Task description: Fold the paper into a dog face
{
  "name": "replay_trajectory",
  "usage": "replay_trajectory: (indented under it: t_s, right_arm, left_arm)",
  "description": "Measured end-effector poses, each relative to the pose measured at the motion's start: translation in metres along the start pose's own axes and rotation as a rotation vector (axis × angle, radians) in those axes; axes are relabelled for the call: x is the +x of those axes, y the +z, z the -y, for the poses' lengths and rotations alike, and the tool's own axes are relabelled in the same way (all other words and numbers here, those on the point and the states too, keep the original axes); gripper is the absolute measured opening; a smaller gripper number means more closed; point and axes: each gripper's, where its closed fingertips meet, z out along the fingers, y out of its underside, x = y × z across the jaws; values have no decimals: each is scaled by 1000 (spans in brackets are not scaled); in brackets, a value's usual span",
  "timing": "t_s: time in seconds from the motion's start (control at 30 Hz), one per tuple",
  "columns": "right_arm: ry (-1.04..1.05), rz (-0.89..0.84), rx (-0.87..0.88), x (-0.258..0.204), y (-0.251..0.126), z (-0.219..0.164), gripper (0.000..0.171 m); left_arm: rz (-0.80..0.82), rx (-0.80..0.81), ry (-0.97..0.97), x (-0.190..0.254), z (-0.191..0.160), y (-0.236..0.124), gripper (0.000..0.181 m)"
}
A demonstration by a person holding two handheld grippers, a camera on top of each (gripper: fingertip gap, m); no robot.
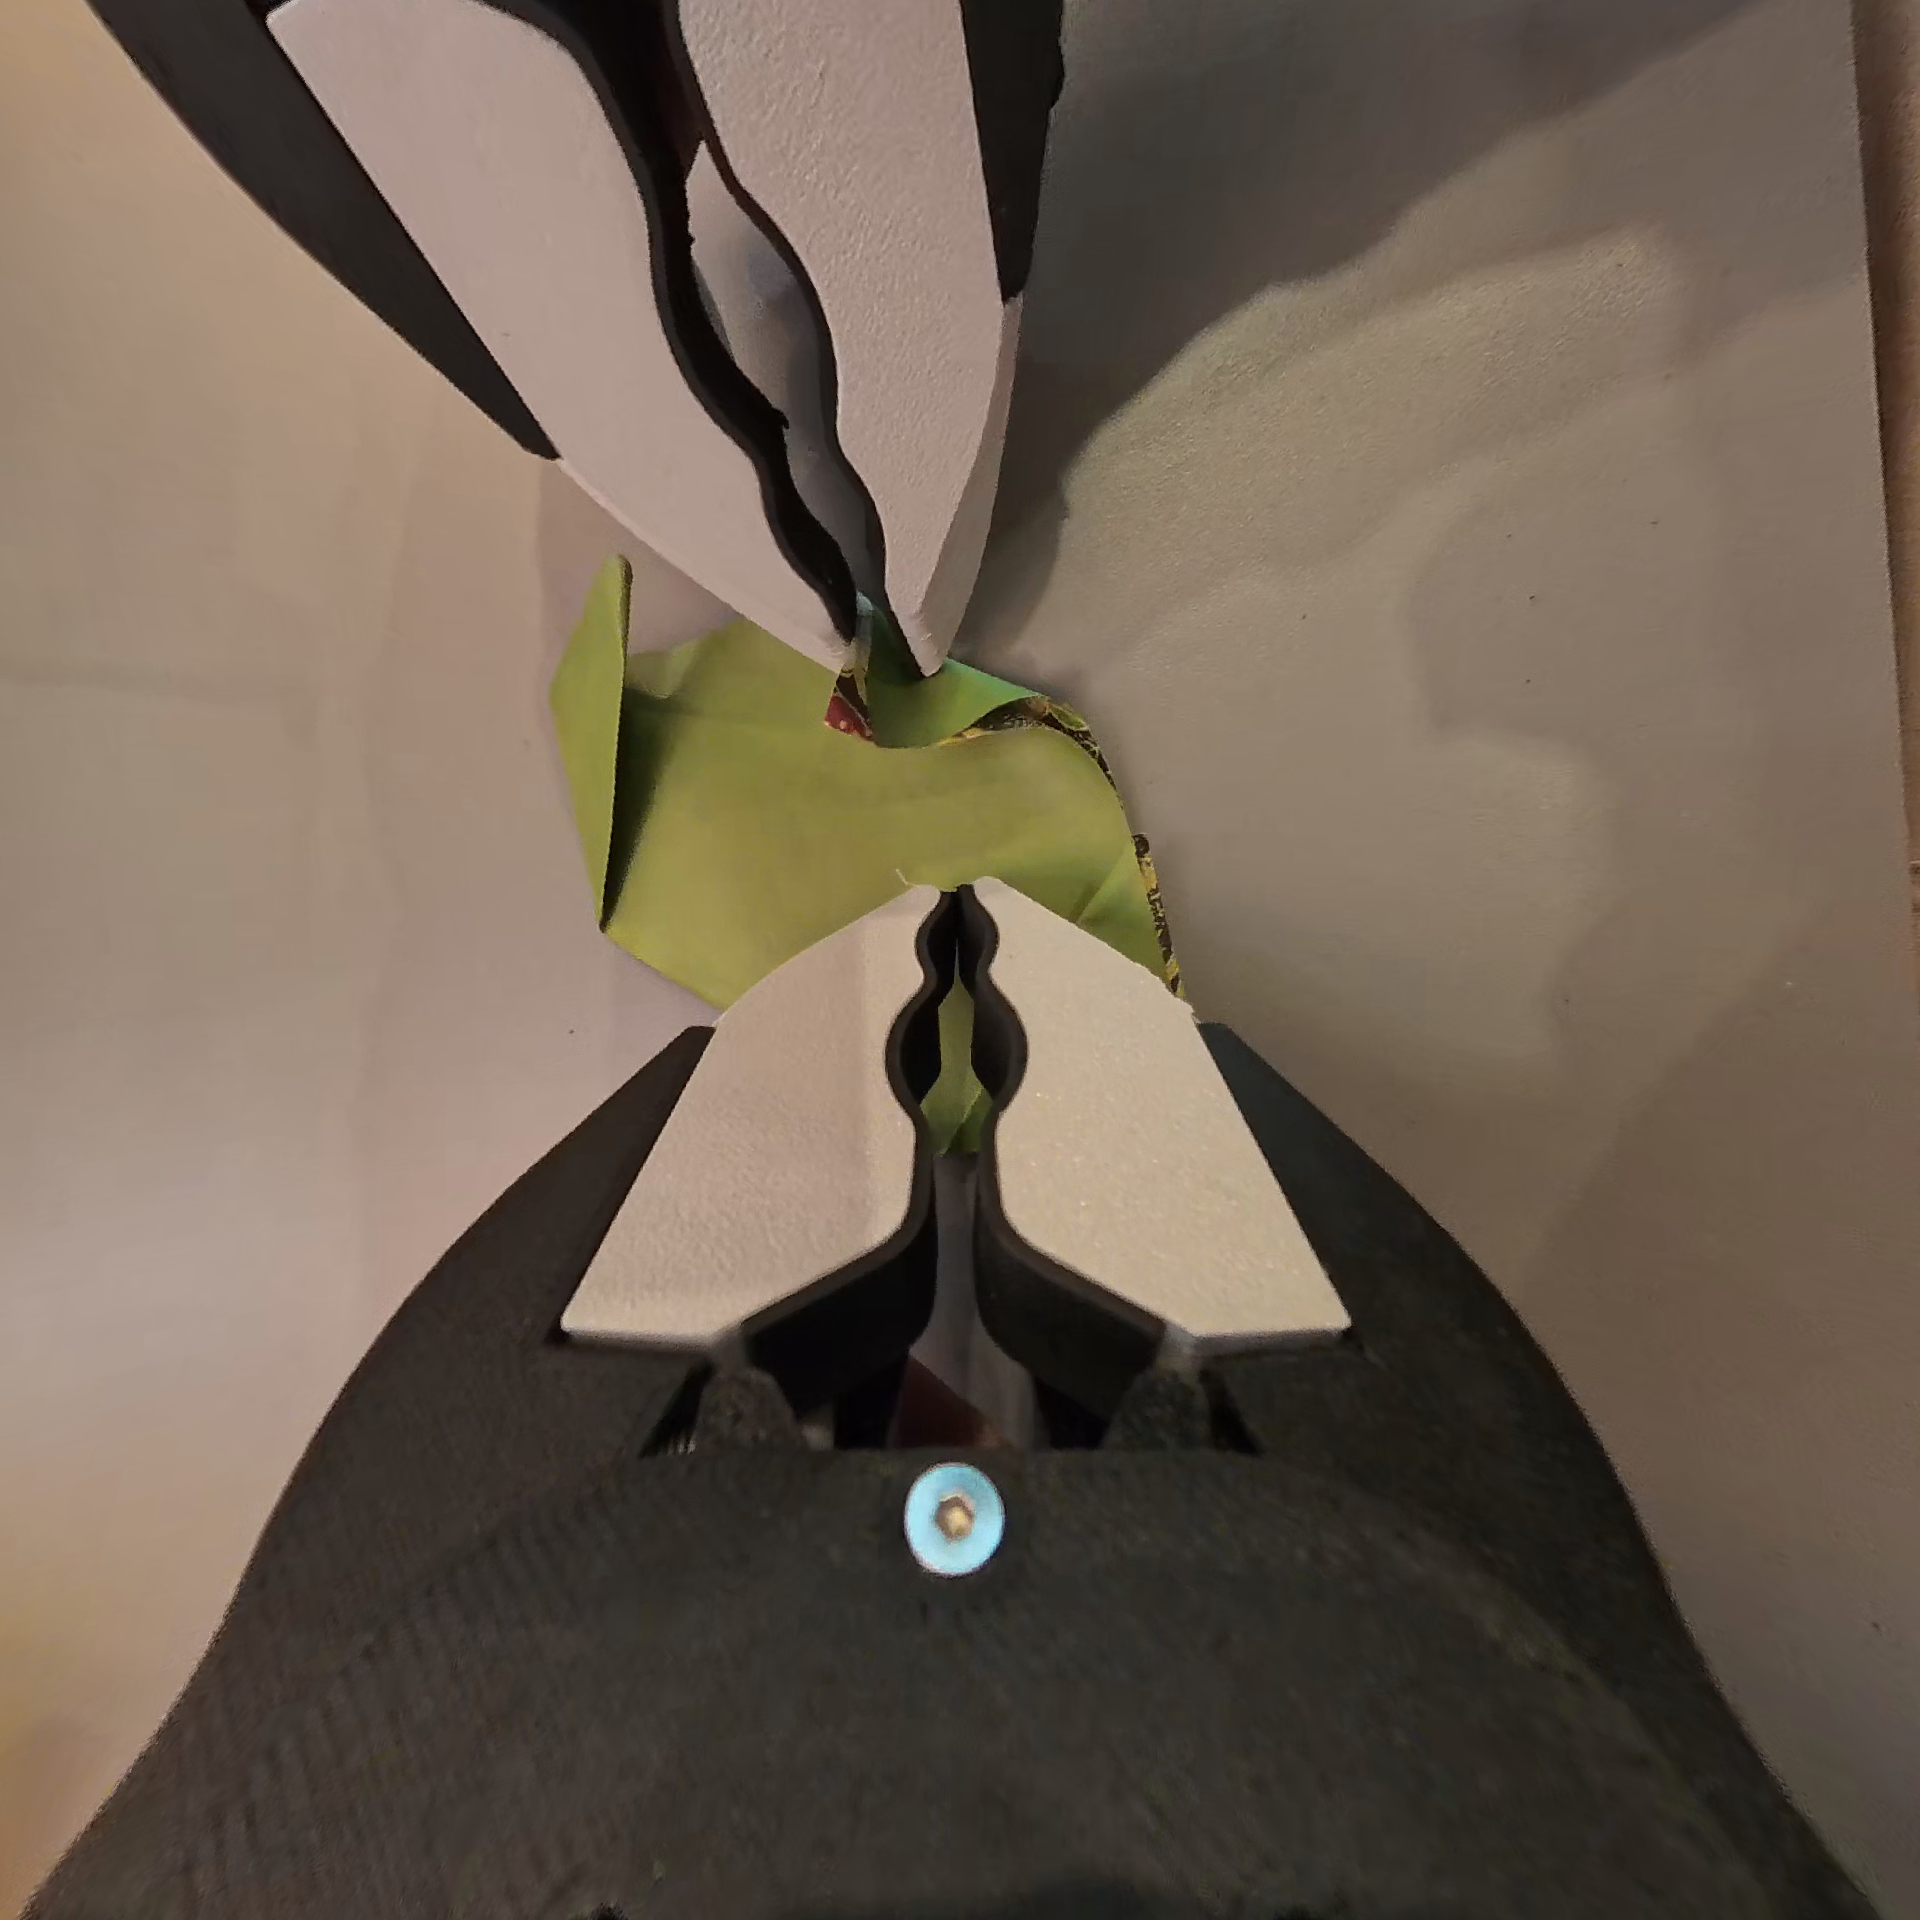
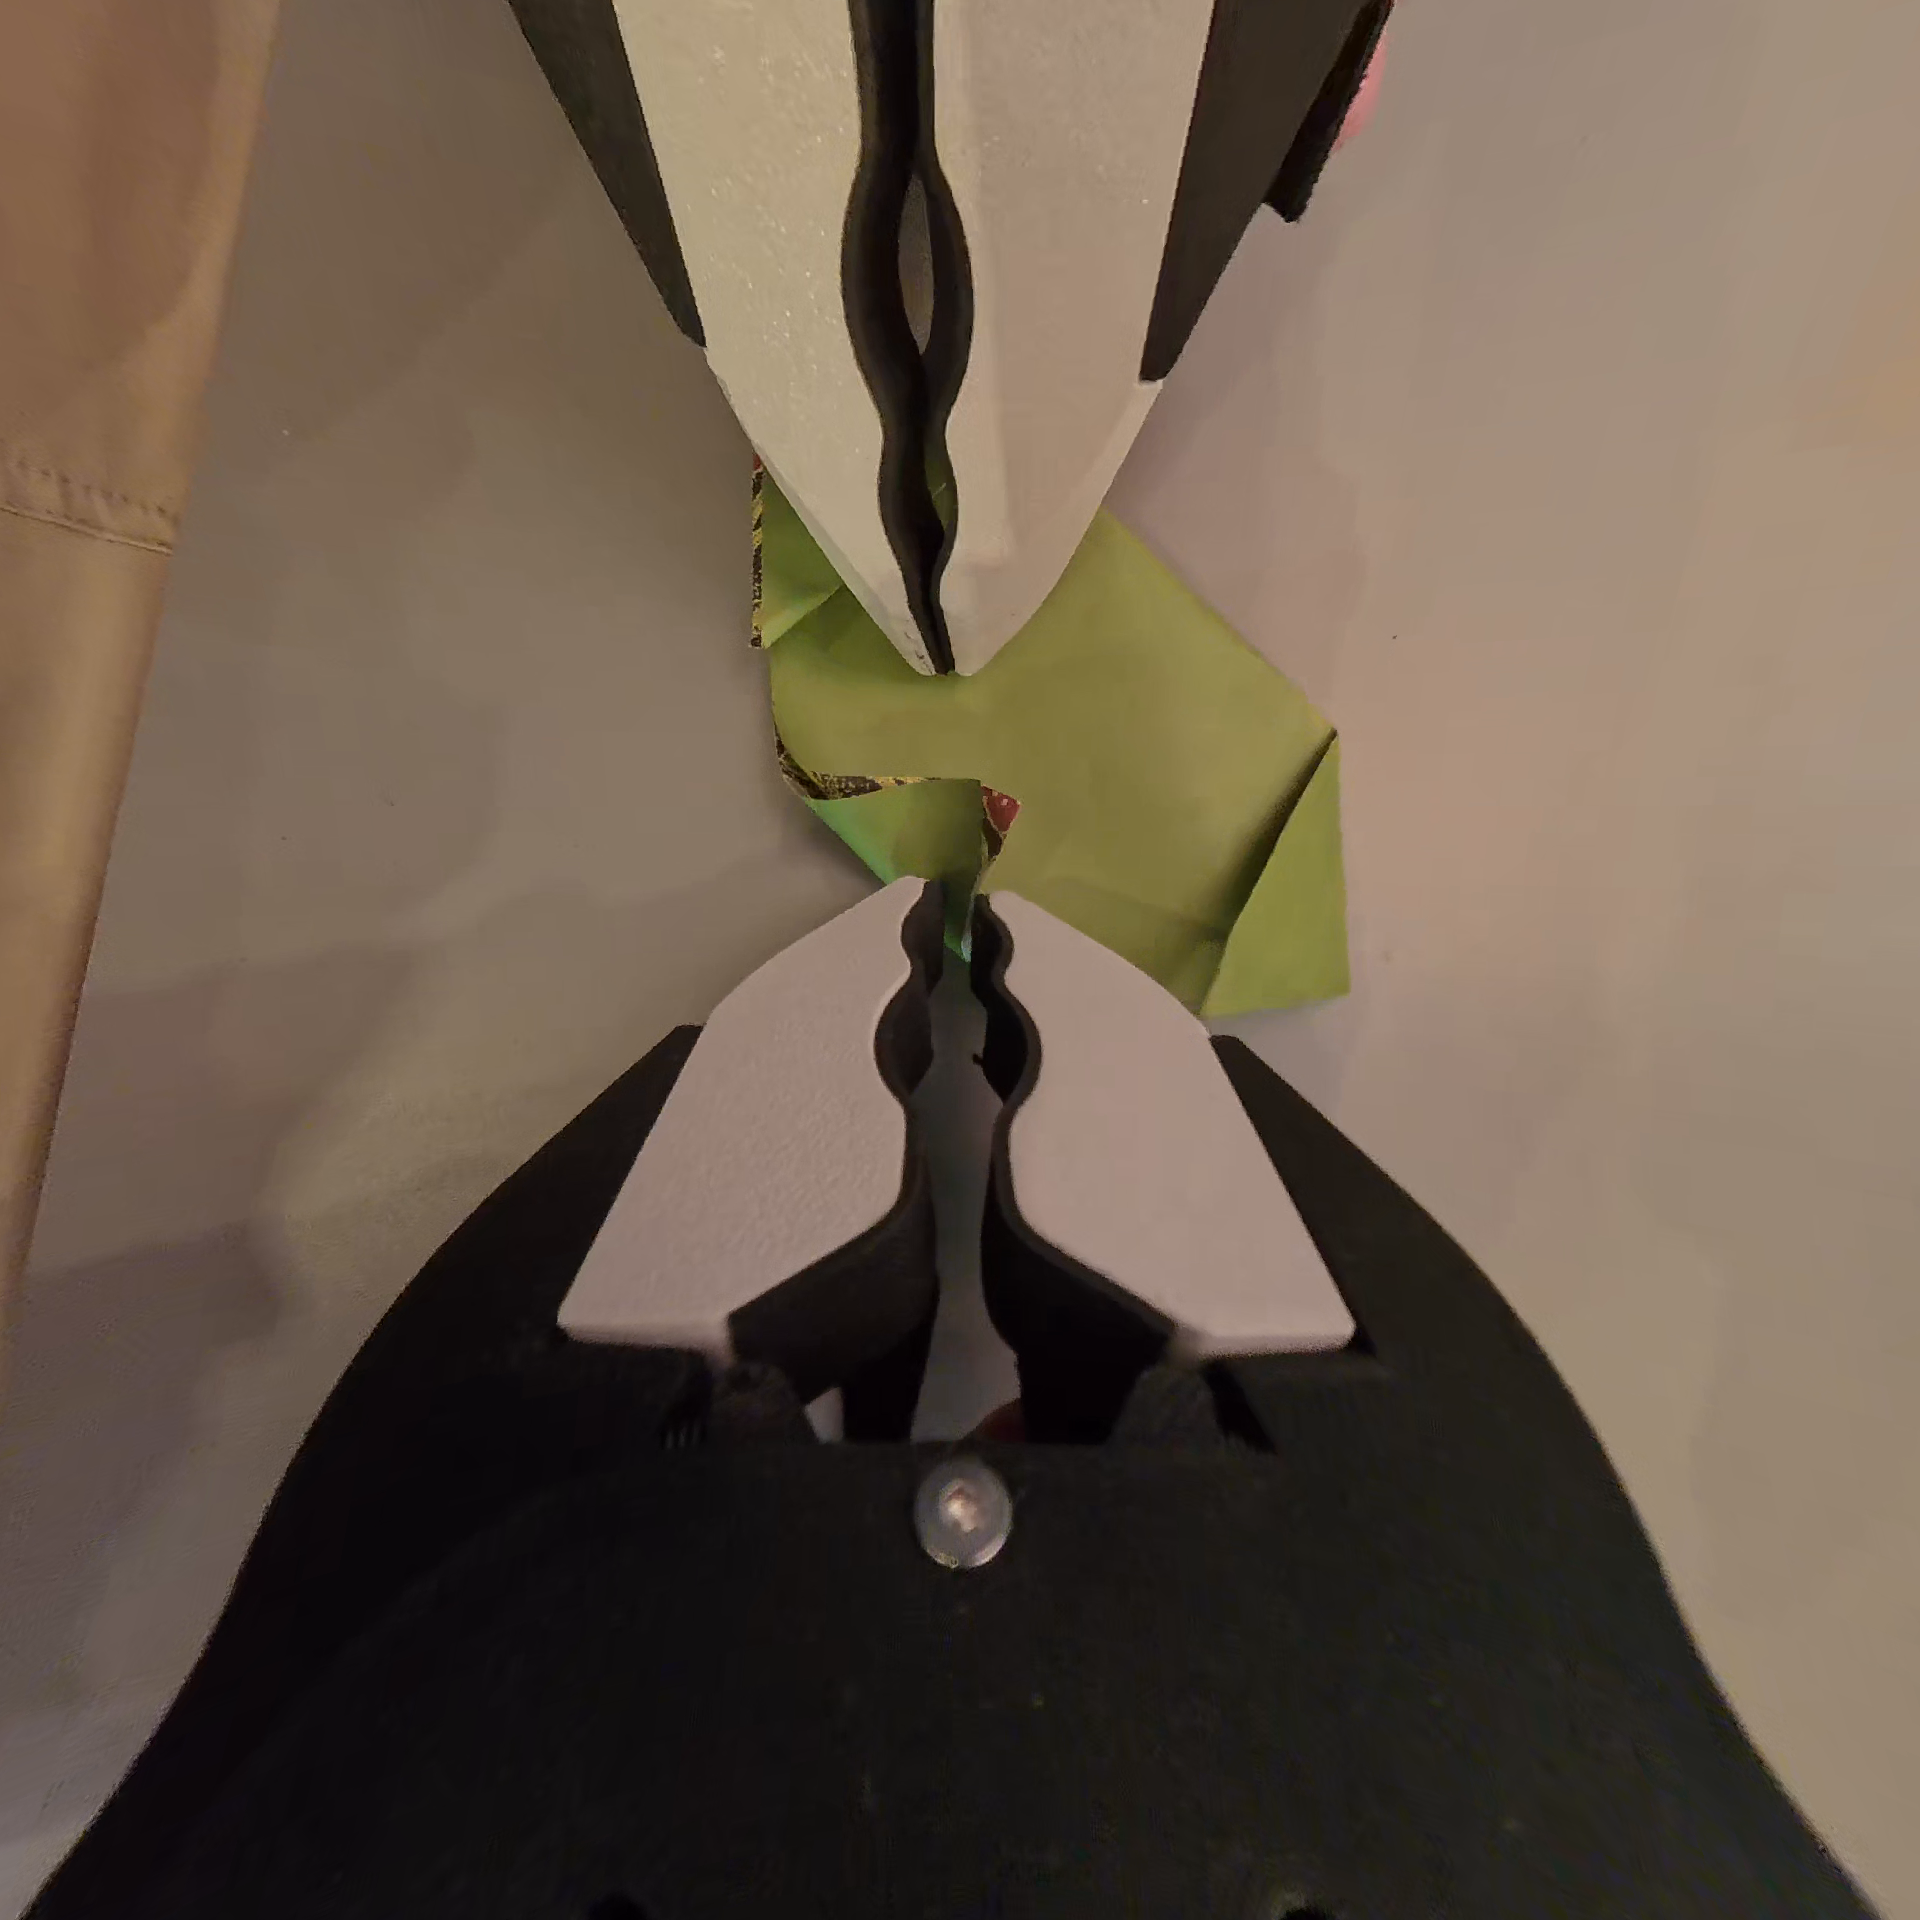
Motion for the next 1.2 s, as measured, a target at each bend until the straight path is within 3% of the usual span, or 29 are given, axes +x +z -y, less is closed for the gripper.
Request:
replay_trajectory:
  t_s: [0.73, 1.2]
  right_arm:
    - [-94, -13, -94, 8, 6, 4, 5]
    - [-149, 47, -116, 6, 9, 8, 4]
  left_arm:
    - [4, 2, 7, 0, 0, 0, 0]
    - [126, 38, 45, -17, 12, 4, 0]
